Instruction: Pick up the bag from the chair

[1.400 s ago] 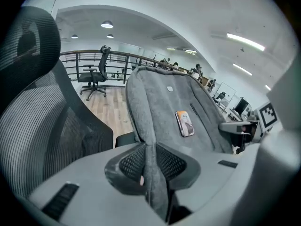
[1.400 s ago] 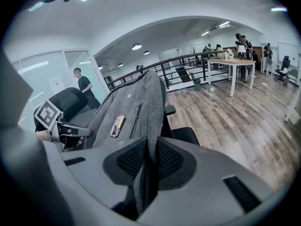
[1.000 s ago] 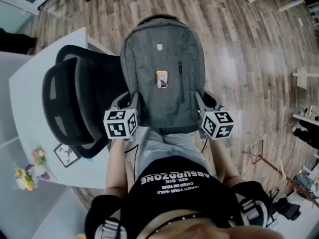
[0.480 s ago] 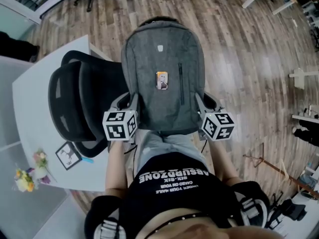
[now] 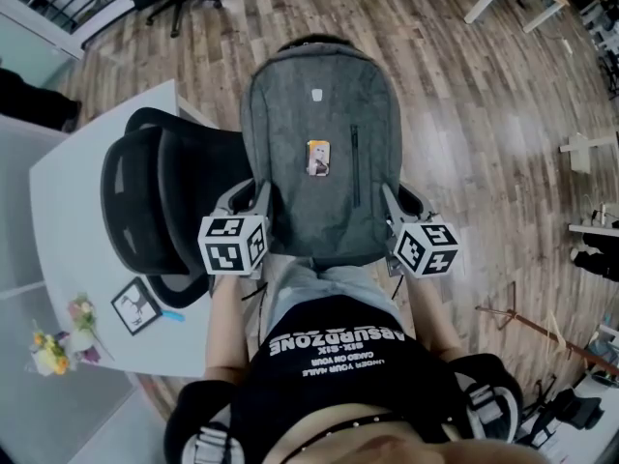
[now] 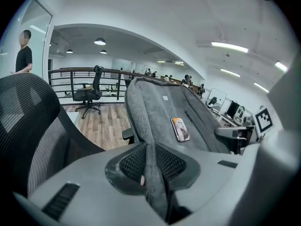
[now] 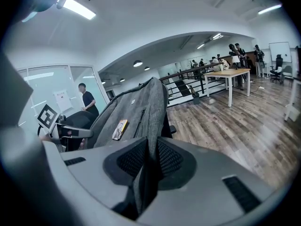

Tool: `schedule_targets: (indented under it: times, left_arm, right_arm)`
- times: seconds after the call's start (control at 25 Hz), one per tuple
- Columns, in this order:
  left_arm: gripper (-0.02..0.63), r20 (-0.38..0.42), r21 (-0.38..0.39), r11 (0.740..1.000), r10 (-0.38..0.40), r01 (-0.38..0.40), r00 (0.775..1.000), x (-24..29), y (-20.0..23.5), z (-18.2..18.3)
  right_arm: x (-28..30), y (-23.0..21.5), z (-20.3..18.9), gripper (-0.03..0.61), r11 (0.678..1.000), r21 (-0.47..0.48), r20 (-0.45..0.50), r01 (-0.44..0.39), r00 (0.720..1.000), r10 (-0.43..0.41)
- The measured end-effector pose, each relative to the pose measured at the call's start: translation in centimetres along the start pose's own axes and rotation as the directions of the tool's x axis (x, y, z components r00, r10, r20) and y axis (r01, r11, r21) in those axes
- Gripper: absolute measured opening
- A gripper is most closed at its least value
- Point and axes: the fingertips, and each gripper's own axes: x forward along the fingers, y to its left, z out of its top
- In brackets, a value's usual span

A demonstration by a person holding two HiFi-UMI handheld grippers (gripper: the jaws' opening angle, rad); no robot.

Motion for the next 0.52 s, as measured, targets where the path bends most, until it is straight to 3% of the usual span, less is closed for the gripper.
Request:
schedule_targets:
  times: [0.52]
  left_arm:
    - [0.076,-0.003,0.007,1.000,-0.012,0.012,1.000,0.07,-0.09,-0.50]
  right_arm:
    - [0.02,-0.02,-0.67,0.074,1.000,0.001,0.005,0.013,1.000,-0.013]
